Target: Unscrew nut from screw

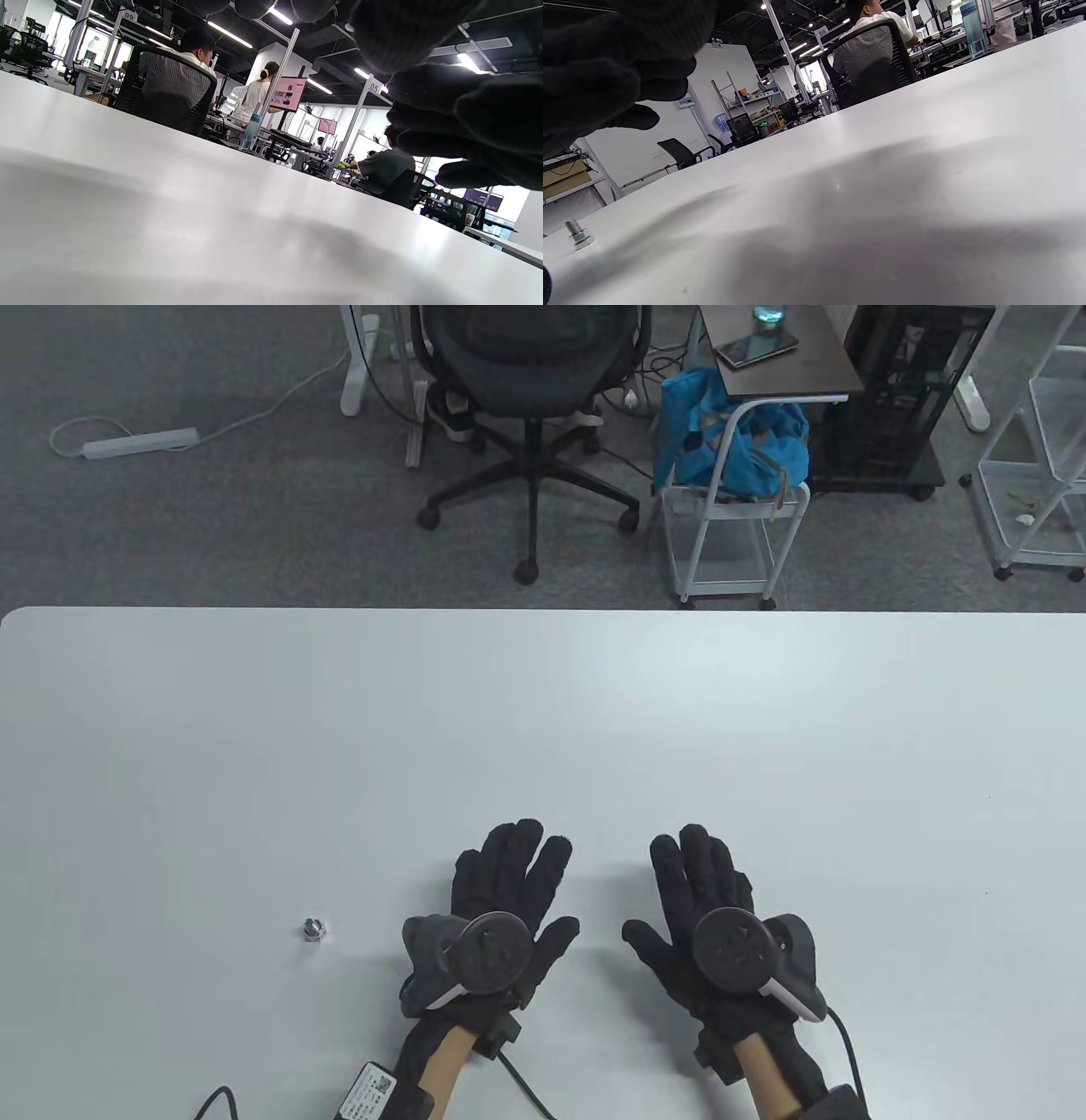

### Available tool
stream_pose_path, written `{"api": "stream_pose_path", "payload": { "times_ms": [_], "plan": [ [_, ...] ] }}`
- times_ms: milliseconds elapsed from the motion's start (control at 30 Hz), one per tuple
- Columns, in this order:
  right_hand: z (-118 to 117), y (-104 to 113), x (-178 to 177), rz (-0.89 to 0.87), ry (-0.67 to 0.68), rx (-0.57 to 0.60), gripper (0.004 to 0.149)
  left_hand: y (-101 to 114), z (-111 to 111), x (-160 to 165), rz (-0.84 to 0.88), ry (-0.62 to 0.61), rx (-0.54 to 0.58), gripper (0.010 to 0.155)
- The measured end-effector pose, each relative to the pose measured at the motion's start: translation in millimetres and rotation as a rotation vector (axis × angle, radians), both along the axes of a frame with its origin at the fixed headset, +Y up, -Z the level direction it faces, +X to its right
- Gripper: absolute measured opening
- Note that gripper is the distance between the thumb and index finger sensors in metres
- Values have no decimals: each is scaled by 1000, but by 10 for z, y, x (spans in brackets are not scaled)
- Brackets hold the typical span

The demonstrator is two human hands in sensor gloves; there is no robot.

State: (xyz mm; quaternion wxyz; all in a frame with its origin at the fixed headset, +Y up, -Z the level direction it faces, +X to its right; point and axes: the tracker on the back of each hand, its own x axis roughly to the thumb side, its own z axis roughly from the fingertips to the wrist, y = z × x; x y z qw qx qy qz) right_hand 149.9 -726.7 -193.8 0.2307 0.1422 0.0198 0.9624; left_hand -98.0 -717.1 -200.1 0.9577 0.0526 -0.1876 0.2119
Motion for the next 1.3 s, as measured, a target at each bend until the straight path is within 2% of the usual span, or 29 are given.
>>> {"api": "stream_pose_path", "payload": {
  "times_ms": [500,800,967,1133,1300],
  "plan": [
    [-10,-29,21,-23,-14,-24,89,125,52,-64,0,44,32,82],
    [-13,-34,6,-32,-4,-55,88,315,85,-172,-80,110,14,69],
    [-12,-34,8,-41,-1,-59,87,430,128,-524,-146,206,-20,68],
    [-20,-52,10,-42,-2,-93,87,509,201,-1115,-196,342,-66,70],
    [-43,-75,18,-42,-5,-112,87,417,219,-1622,-220,480,-188,72]
  ]
}}
